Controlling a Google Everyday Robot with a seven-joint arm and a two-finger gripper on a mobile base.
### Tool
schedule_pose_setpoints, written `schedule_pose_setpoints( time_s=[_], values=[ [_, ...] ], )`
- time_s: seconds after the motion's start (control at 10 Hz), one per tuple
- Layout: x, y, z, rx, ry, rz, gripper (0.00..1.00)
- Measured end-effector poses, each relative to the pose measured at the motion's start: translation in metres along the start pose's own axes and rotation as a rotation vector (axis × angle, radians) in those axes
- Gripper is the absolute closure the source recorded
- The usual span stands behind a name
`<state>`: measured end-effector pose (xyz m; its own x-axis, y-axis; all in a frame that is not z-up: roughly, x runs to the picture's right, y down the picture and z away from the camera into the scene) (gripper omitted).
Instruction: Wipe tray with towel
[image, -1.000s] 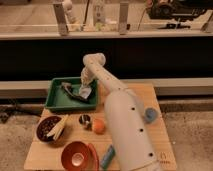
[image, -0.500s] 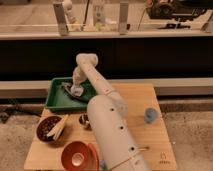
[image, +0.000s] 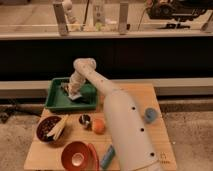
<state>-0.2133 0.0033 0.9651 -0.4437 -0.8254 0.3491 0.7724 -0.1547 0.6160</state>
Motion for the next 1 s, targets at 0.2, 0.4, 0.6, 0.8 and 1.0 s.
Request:
schedule_pose_setpoints(
  time_s=[0.2,0.4,0.6,0.8,1.0],
  values=[
    [-0.016,0.004,-0.006,0.0,-0.018,0.007,1.0],
    [-0.033,0.027,-0.018,-0.025,-0.019,0.048,1.0],
    [-0.044,0.048,-0.03,-0.051,-0.01,0.088,1.0],
    [-0.042,0.07,-0.039,-0.09,0.013,0.13,1.0],
    [-0.025,0.085,-0.042,-0.115,0.036,0.147,1.0]
  ],
)
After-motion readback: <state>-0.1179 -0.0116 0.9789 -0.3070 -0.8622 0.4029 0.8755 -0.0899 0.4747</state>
